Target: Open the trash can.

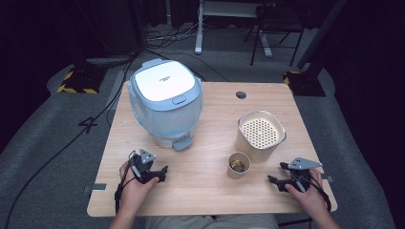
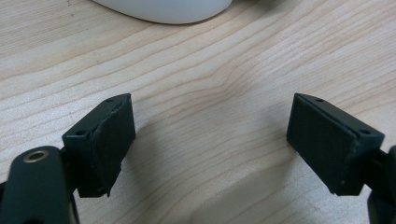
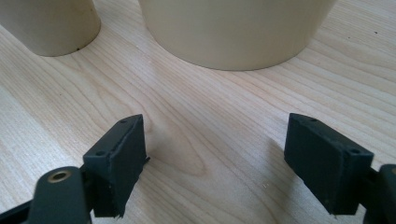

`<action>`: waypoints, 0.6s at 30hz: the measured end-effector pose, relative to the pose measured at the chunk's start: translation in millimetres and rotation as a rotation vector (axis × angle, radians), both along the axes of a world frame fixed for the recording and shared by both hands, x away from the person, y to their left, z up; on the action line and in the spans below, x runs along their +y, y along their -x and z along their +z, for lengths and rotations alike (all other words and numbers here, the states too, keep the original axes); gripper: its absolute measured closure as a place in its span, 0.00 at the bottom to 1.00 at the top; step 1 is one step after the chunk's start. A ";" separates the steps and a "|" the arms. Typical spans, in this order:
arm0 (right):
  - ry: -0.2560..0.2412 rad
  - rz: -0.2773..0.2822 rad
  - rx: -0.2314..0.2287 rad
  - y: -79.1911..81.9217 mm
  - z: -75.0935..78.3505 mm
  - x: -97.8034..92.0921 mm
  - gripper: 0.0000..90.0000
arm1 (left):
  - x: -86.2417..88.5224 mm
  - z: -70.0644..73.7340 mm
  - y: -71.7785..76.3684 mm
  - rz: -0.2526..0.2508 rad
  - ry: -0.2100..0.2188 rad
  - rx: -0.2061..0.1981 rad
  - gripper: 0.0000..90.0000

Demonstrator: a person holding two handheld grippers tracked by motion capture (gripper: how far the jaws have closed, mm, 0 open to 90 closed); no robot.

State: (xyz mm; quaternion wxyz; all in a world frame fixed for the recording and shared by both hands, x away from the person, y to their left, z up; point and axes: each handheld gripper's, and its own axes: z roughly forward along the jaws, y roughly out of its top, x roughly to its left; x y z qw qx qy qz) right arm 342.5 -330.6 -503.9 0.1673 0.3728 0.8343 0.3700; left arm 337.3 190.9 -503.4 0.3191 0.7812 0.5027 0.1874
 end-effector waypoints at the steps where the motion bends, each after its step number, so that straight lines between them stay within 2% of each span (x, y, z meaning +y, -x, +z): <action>1: 0.000 -0.001 0.001 0.1 0.1 0.0 0.24 | 0.3 1.1 0.1 -0.008 -0.004 0.005 0.19; 3: 0.000 0.000 0.000 0.0 0.0 0.0 0.24 | 0.8 4.4 1.5 -0.020 -0.012 0.023 0.24; 5: 0.000 -0.001 0.000 0.1 0.0 0.0 0.24 | 1.2 6.0 2.4 -0.023 -0.014 0.022 0.31; 7: 0.000 -0.001 -0.001 0.3 0.0 0.1 0.24 | 1.3 11.4 5.2 -0.043 0.006 0.015 0.30; 11: 0.001 -0.004 -0.002 0.6 0.0 0.2 0.24 | 1.7 19.5 7.7 -0.060 0.015 0.004 0.33; 18: -0.001 -0.005 -0.003 1.1 -0.1 0.1 0.24 | 0.8 43.8 14.0 -0.098 0.045 -0.020 0.35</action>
